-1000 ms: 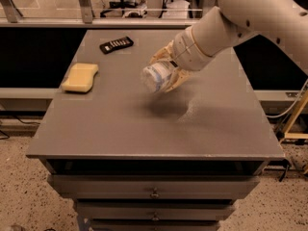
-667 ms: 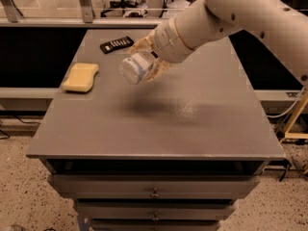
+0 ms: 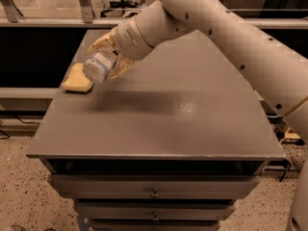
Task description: Move blue plastic bottle near sponge
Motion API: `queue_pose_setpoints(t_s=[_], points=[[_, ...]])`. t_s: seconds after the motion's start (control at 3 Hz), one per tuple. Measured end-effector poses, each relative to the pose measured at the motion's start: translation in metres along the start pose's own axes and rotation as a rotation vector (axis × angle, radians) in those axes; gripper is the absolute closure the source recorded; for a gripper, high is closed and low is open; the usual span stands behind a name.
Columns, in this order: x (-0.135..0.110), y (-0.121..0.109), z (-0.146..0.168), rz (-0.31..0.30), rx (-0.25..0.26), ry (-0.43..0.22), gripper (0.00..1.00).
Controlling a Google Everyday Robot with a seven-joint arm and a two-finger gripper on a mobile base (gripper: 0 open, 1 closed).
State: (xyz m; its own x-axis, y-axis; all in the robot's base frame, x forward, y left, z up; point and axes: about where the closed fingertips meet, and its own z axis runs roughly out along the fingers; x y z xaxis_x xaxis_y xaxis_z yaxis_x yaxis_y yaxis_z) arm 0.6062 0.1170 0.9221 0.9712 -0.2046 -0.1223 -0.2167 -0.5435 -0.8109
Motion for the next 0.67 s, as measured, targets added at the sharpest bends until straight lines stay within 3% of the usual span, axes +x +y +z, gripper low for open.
queue_pose_setpoints(t_s=[0.33,0.67], points=[[-0.006,-0.006,0.026,-0.062,-0.023,-0.075,1.0],[-0.002,-0.005,0.042,-0.072,-0.074,-0.054,1.0]])
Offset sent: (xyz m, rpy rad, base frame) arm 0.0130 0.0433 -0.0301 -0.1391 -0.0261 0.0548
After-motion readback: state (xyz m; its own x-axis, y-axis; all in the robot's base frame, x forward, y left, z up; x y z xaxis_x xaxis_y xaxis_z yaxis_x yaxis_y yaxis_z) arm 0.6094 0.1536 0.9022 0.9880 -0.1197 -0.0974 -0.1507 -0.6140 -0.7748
